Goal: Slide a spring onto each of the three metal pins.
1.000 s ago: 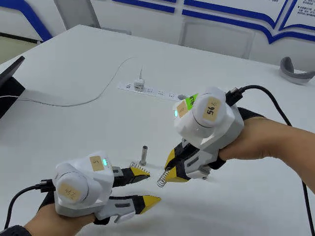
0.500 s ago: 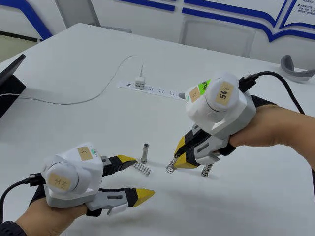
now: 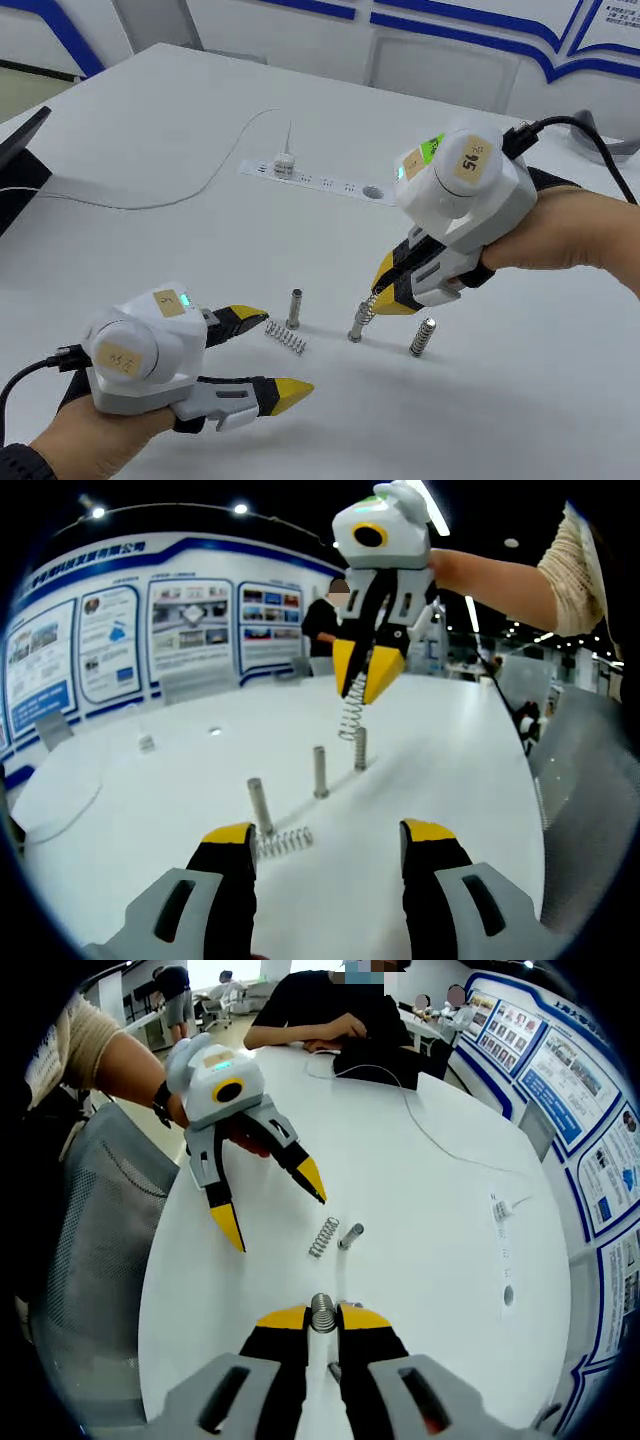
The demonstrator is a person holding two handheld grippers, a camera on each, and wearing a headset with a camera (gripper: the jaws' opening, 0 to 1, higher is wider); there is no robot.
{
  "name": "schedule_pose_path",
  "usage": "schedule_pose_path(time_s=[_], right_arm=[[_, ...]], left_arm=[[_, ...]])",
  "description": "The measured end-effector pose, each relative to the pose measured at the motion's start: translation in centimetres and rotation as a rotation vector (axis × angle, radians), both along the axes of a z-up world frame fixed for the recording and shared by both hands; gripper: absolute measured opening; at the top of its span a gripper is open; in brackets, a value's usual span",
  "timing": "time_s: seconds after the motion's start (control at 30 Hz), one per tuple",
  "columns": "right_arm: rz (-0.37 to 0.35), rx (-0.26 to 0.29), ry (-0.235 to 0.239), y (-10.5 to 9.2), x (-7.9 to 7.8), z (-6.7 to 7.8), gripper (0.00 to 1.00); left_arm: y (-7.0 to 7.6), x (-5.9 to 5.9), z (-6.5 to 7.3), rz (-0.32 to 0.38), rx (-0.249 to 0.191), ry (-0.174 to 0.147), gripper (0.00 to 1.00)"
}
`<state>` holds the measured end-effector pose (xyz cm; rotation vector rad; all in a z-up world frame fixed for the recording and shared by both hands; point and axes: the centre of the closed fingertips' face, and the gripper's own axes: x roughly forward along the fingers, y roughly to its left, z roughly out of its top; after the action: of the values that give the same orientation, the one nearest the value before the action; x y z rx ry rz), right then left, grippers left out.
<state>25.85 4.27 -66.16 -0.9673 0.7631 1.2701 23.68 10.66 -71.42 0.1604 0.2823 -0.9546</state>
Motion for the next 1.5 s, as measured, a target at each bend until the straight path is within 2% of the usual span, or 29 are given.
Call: schedule_pose_path(time_s=[0.27,0.5,0.87,1.27,1.37,1.5], right_arm=[[-0.017,-0.026,-0.018,-0.5,1.6,0.1,0.12],[-0.028,-0.044,-0.004,-0.3,2.4,-0.5,0.12],[-0.029,-0.066,0.023,-0.4,2.5,-1.5,0.12],[-0.024,-0.087,0.049,-0.2,3.3,-2.7,0.12],[-0.027,-0.079,0.051,0.1,3.4,-2.6,0.12],[-0.029,-0.111,0.050,-0.1,3.4,-3.4,0.12]], left_arm=[[0.2,0.1,-0.1,0.006,0.003,0.005,0.61],[0.3,0.2,-0.2,0.011,0.003,0.009,0.62],[0.5,0.3,-0.3,0.018,0.005,0.012,0.61],[0.9,0.3,-0.8,0.022,0.008,0.022,0.60],[0.9,0.3,-0.9,0.022,0.008,0.025,0.60],[0.8,0.2,-1.0,0.018,0.011,0.027,0.60]])
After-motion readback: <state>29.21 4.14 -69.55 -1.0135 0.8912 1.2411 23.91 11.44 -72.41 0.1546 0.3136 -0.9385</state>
